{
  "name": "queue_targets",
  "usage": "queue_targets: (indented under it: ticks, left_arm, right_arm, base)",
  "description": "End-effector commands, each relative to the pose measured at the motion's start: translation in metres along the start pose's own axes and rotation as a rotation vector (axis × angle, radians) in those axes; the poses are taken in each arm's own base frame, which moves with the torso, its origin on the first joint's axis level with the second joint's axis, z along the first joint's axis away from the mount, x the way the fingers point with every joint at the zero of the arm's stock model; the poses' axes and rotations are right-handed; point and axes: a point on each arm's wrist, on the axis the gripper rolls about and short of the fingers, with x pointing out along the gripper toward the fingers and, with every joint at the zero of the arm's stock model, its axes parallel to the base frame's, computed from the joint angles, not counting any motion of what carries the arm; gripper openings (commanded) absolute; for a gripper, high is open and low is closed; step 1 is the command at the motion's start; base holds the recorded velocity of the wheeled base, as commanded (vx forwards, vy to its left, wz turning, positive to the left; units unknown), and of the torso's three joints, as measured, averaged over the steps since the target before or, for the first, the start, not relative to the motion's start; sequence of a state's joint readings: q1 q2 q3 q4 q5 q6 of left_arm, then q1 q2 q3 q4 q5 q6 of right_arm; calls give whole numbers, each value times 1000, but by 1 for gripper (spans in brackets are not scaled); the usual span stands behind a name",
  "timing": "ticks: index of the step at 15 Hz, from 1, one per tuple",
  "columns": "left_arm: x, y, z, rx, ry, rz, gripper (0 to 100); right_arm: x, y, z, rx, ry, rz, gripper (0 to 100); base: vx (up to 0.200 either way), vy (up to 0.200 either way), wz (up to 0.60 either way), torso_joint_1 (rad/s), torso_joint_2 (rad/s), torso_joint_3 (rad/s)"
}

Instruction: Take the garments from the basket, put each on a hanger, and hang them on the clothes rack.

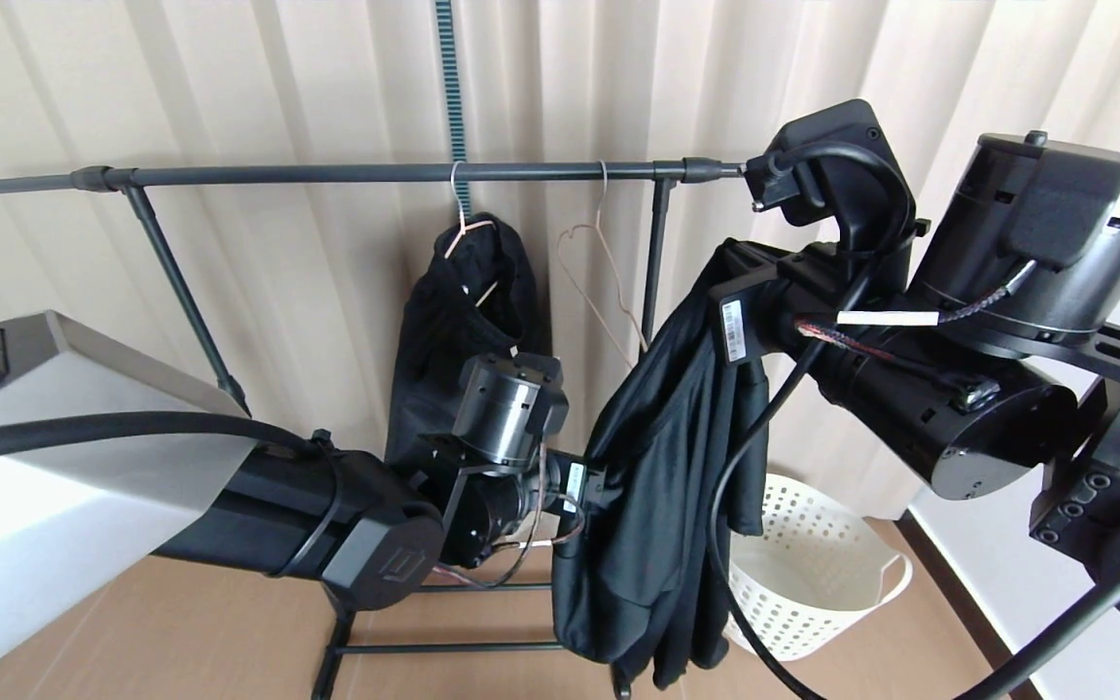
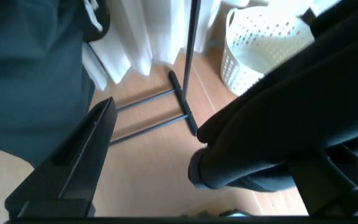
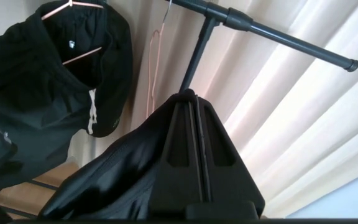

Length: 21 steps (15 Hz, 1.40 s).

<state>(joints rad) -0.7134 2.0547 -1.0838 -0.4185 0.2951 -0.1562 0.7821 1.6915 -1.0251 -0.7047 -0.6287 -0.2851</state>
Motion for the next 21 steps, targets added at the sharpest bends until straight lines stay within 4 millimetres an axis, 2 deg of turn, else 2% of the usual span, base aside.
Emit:
queue_targets:
  ticks: [1, 2, 7, 9, 10, 13, 16, 19, 21]
  left_arm:
    - [0, -3, -2, 5, 6, -6, 100]
    - [0, -3, -3, 7, 7, -6, 100]
    - [-29, -15, 3, 20, -26, -52, 100]
    - [-39, -18, 2, 27, -31, -67, 100]
    - [-43, -20, 3, 30, -35, -76, 0]
    - [-52, -24, 0, 40, -36, -93, 0]
    - [-64, -20, 2, 37, -46, -97, 0]
    - [-78, -5, 17, 13, -100, -76, 0]
    - [-81, 7, 29, 26, -138, -45, 0]
  right_arm:
    - [1, -3, 0, 0, 0, -10, 0]
    - [2, -4, 0, 1, 1, -14, 0]
    - [32, -19, -14, -13, 31, -64, 0]
    - [37, -23, -15, -11, 33, -81, 0]
    - [39, -25, -14, -8, 30, -89, 0]
    - [46, -26, -16, -10, 35, -100, 0]
    - [49, -32, -19, -13, 45, -119, 0]
    - [51, -38, -23, -21, 60, -137, 0]
    - [39, -41, -34, -71, 101, -123, 0]
  base:
    - [0, 0, 0, 0, 0, 0]
    - [0, 0, 0, 0, 0, 0]
    - [0, 0, 0, 0, 0, 0]
    - [0, 0, 0, 0, 0, 0]
    - [0, 0, 0, 0, 0, 0]
    - [0, 0, 0, 0, 0, 0]
    - [0, 0, 0, 0, 0, 0]
    - [0, 0, 0, 0, 0, 0]
    - [0, 0, 0, 0, 0, 0]
